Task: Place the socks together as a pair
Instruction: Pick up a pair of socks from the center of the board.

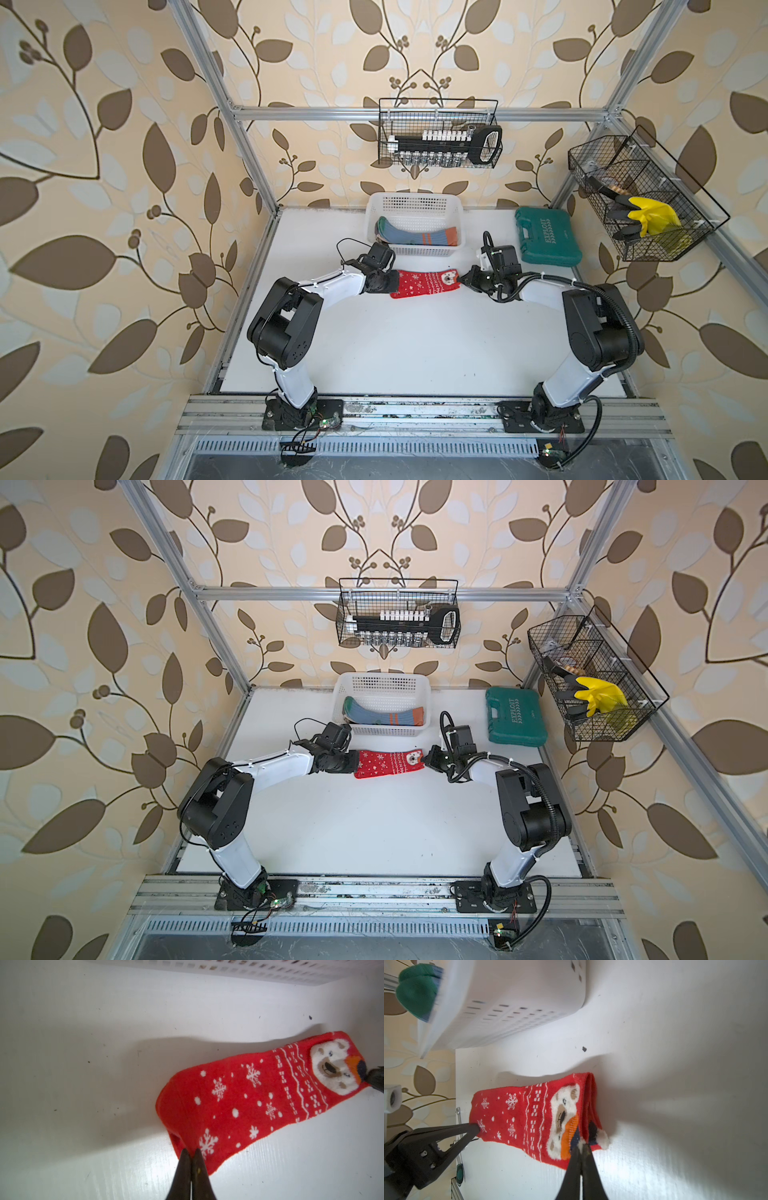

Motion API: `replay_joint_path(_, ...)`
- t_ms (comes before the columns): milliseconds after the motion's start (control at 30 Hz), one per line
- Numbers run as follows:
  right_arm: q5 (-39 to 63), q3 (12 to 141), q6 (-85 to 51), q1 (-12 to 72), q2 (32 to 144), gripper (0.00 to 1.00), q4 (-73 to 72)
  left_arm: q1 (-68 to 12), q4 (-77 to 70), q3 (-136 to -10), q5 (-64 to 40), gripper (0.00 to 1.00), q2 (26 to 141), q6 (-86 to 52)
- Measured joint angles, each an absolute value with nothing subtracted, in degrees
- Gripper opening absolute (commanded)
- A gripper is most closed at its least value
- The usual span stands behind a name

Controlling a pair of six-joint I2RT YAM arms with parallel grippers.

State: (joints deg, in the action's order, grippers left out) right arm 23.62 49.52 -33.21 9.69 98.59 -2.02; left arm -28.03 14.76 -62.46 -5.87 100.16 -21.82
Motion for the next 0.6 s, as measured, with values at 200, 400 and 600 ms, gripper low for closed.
replay_joint_path(200, 23.92, 50.00, -32.58, 9.43, 100.82, 0.38, -0.73, -28.01, 15.33, -62.41, -5.50, 0.47, 100.31, -23.07)
replay_joint_path(400, 24.80, 50.13, -32.53, 8.75, 100.97, 0.42, -0.78, -27.29, 15.70, -62.37, -5.50, 0.50, 100.84, -24.14)
replay_joint_path(600, 27.14, 50.63, -33.30, 8.91, 102.94, 0.43, -2.15, -27.27, 15.14, -62.37, -6.92, 0.36, 104.09, -25.04)
